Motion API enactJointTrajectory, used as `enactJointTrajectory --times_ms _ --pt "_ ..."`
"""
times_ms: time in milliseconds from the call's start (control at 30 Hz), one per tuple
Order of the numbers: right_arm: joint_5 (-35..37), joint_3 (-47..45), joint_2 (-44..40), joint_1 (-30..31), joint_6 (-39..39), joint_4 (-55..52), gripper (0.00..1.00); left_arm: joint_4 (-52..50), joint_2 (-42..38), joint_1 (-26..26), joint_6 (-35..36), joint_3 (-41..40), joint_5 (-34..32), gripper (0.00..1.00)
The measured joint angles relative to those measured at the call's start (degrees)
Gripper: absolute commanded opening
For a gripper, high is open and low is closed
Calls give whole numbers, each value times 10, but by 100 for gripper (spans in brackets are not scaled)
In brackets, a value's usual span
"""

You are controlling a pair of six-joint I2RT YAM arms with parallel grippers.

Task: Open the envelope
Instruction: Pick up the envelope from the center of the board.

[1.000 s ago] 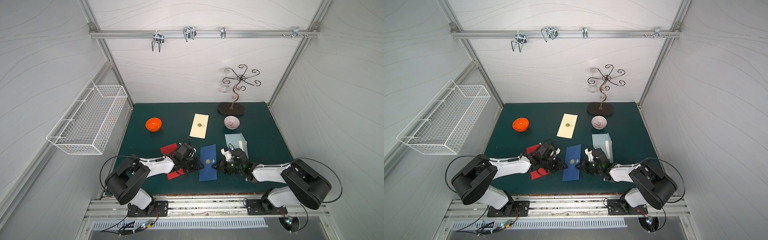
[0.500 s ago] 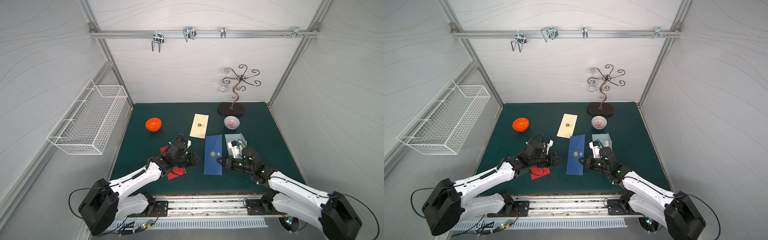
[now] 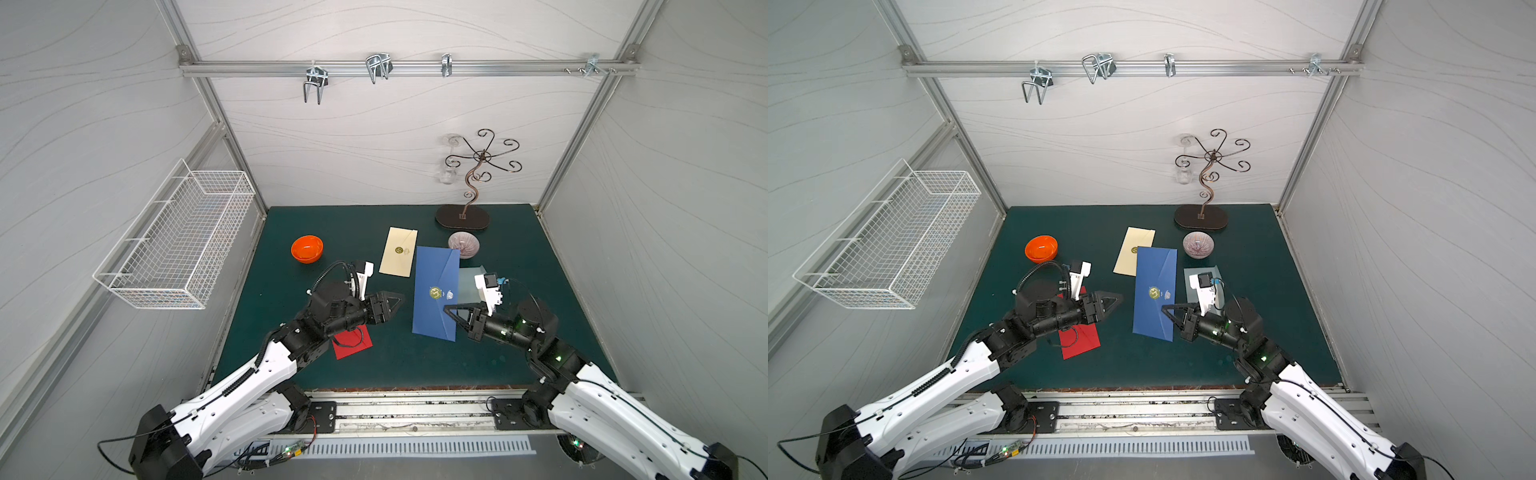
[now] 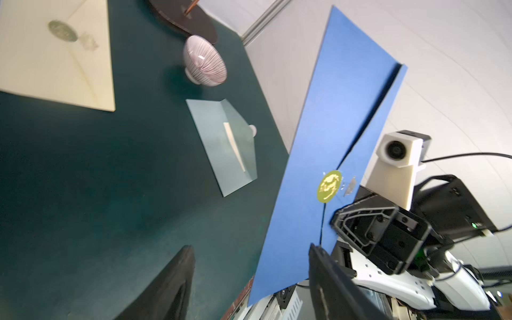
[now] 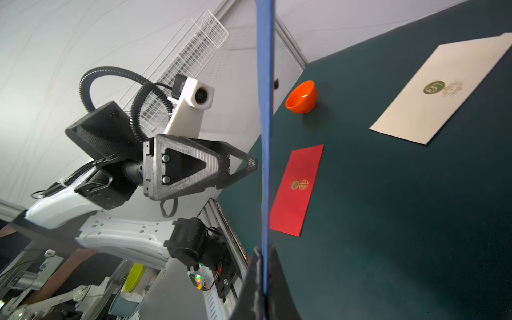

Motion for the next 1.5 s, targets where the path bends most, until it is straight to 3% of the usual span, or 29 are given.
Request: enactJointTrajectory --times_ms 300,733,1500 --pt "-53 8 42 0 1 29 1 55 27 45 -7 26 94 69" --pt "-121 20 82 0 24 97 1 108 60 56 -36 26 140 66" --pt "-153 29 120 0 37 120 3 201 63 67 -87 26 159 37"
